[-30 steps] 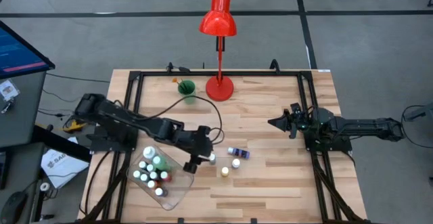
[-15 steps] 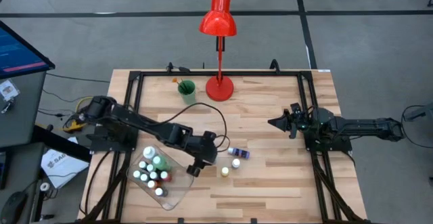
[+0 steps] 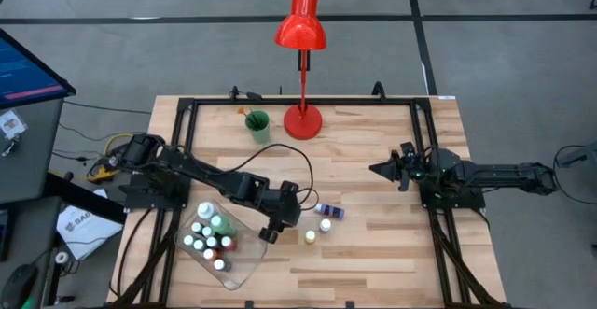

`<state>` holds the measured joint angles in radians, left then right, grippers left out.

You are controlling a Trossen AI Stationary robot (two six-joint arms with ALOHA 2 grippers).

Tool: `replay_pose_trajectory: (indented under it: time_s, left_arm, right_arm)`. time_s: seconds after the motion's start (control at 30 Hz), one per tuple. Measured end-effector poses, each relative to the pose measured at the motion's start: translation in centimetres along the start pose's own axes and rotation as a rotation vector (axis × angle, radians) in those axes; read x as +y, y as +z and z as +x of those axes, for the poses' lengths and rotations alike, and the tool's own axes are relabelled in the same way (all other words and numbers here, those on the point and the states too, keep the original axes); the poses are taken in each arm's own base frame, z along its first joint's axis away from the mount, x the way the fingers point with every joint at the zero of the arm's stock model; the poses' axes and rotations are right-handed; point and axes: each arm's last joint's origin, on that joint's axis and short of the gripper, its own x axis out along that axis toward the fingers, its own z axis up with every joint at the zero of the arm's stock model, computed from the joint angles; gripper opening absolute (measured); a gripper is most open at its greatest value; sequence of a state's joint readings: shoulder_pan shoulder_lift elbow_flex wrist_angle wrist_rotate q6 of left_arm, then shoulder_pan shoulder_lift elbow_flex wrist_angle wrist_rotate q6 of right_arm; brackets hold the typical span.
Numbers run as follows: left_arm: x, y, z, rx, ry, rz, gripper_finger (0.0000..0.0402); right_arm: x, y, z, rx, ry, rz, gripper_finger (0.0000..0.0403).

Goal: Pick & Place Paint Supplies
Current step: Put the gray coloring bottle into the transparent bin

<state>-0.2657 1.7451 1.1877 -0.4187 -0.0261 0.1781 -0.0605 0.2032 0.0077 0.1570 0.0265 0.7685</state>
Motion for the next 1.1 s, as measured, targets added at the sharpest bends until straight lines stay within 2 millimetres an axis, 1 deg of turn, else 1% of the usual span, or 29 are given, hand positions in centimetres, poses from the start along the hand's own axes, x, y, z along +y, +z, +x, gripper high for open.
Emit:
replay_pose_trajectory:
  time_s: [0.1,0.23,0.33,0.43,0.5,0.6,0.67,0.8,0.87,0.97,1.1]
  left_arm:
    - [0.0,0.0,0.0,0.0,0.0,-0.002,0.0158]
    - [-0.1,-0.6,0.3,0.019,-0.004,-0.002,0.0122]
    - [-0.2,-0.6,0.3,0.017,-0.004,-0.004,0.0102]
    - [-0.3,-0.4,0.1,0.012,-0.006,-0.012,0.0098]
    - [-0.4,-0.2,-0.7,-0.01,-0.005,-0.027,0.01]
    - [-0.7,0.4,-2.9,-0.074,-0.004,-0.063,0.0101]
    - [-1.0,0.8,-5.0,-0.128,-0.008,-0.086,0.01]
    - [-1.9,1.3,-10.5,-0.272,-0.03,-0.158,0.01]
    - [-2.6,0.8,-13.0,-0.308,-0.054,-0.182,0.01]
    - [-4.2,-0.4,-16.2,-0.305,-0.07,-0.209,0.0101]
    - [-6.5,-2.4,-19.1,-0.267,-0.079,-0.239,0.0102]
  right_arm:
    - [0.0,0.0,0.0,0.0,0.0,0.0,0.0]
    - [0.0,0.0,0.0,0.0,0.0,0.0,0.0]
    - [0.0,0.0,0.0,0.0,0.0,0.0,0.0]
    - [0.0,0.0,0.0,0.0,0.0,0.0,0.0]
    - [0.0,0.0,0.0,0.0,0.0,0.0,0.0]
    - [0.0,0.0,0.0,0.0,0.0,0.0,0.0]
    - [0.0,0.0,0.0,0.0,0.0,0.0,0.0]
    - [0.0,0.0,0.0,0.0,0.0,0.0,0.0]
    - [0.0,0.0,0.0,0.0,0.0,0.0,0.0]
    - [0.0,0.0,0.0,0.0,0.0,0.0,0.0]
    - [0.0,0.0,0.0,0.0,0.0,0.0,0.0]
